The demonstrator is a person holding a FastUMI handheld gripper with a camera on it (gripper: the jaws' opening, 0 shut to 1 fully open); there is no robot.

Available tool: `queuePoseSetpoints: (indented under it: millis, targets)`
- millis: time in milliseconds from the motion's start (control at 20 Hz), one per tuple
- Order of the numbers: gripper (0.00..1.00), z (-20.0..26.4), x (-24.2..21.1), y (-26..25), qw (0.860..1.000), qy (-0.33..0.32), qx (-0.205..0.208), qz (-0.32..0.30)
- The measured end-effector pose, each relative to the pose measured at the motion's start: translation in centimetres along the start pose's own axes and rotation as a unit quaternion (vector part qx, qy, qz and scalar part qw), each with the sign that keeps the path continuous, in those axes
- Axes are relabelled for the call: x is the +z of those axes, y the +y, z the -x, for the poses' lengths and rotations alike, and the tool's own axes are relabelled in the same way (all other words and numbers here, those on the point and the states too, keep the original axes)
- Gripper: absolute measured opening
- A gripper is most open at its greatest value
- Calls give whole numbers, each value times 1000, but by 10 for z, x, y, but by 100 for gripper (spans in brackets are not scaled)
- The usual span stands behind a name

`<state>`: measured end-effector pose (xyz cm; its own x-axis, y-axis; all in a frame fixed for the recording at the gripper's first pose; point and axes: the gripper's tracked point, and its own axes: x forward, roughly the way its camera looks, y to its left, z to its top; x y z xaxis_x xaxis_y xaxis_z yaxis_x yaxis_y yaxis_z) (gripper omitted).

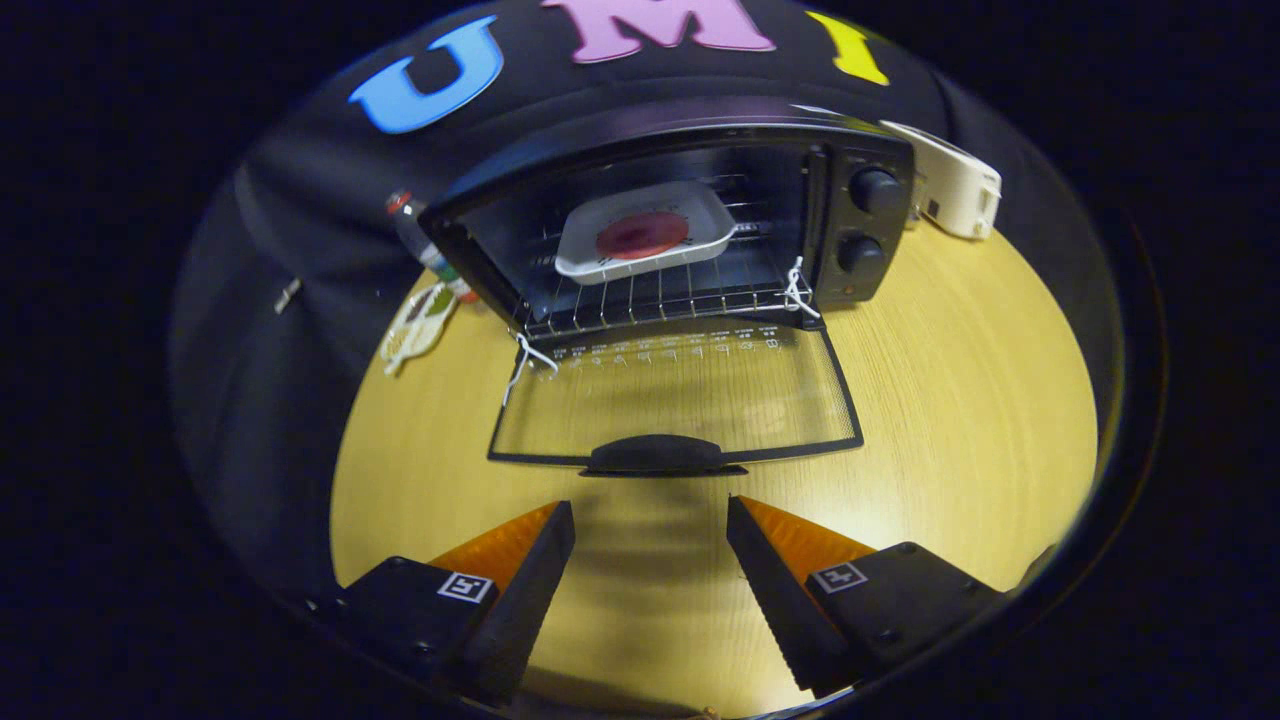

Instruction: Open the toaster oven, put the food inside, and close the toaster oven door.

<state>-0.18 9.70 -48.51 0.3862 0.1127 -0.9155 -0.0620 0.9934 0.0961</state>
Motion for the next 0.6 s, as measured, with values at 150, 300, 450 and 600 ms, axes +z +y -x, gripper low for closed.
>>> queuePoseSetpoints:
  millis: [150, 300, 450, 600]
  targets:
    - [99, -25, -18, 2, 999, 32, -20, 34]
    - [99, -46, -16, -2, 998, 38, -39, 21]
    - [99, -58, -6, -5, 998, 40, -47, -25]
    - [99, -52, -3, -5, 998, 39, -38, -40]
